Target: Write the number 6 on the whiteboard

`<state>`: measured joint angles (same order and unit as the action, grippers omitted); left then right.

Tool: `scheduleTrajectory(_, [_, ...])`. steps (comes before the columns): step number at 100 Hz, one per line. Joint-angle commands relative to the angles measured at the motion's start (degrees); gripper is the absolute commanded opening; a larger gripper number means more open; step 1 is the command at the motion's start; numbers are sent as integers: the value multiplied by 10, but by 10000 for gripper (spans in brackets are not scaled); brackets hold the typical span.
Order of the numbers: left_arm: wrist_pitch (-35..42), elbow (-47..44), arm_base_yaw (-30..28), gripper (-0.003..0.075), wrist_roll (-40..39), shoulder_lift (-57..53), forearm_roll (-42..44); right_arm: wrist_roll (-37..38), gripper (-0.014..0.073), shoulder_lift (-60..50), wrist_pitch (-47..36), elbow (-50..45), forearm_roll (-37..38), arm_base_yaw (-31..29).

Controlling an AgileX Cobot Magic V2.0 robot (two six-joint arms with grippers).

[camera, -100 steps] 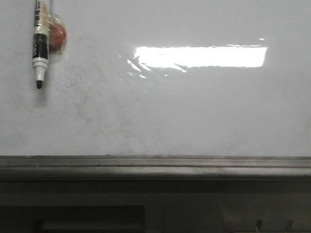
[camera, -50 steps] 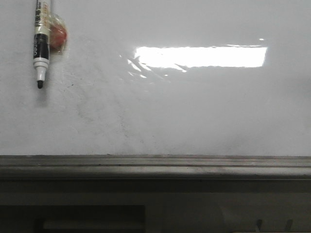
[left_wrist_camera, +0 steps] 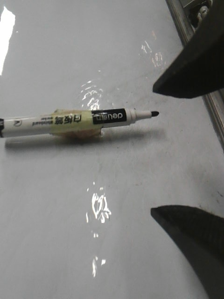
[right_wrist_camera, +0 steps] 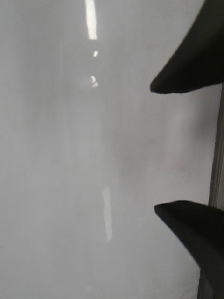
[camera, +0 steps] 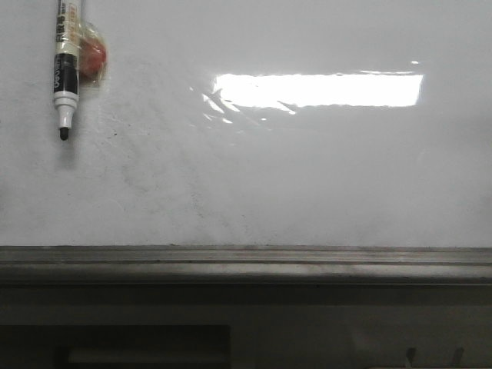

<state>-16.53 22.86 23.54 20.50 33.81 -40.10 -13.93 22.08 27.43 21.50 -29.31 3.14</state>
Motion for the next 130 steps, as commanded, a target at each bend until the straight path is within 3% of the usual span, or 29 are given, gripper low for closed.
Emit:
scheduleTrajectory(1, [74,28,38,455,16,40,-19,-8,448,9,-32,23,-7,-3])
scheduleTrajectory(23, [173,60,128,455,16,146,-12,-8,448,9,-32,23,-7,-3])
scheduleTrajectory(57, [242,76,137,415,16,236,-6,-8,448,9,-33,23,-7,-3])
scheduleTrajectory(71, [244,76,137,335,16,245,-4,-8,447,9,-33,23,-7,-3])
scheduleTrajectory(83, [244,76,137,153,16,243,-3,-8,447,9,-33,23,-7,-3])
scheduleTrajectory(91, [235,76,137,-24,16,238,-1,-8,447,9,-32,23,-7,-3])
scheduleTrajectory(110, [189,80,137,-20,16,201,62,-15,447,9,-6,28,-24,-2])
scheduleTrajectory(130, [28,133,141,-20,21,175,203,-195,447,65,98,65,-185,15])
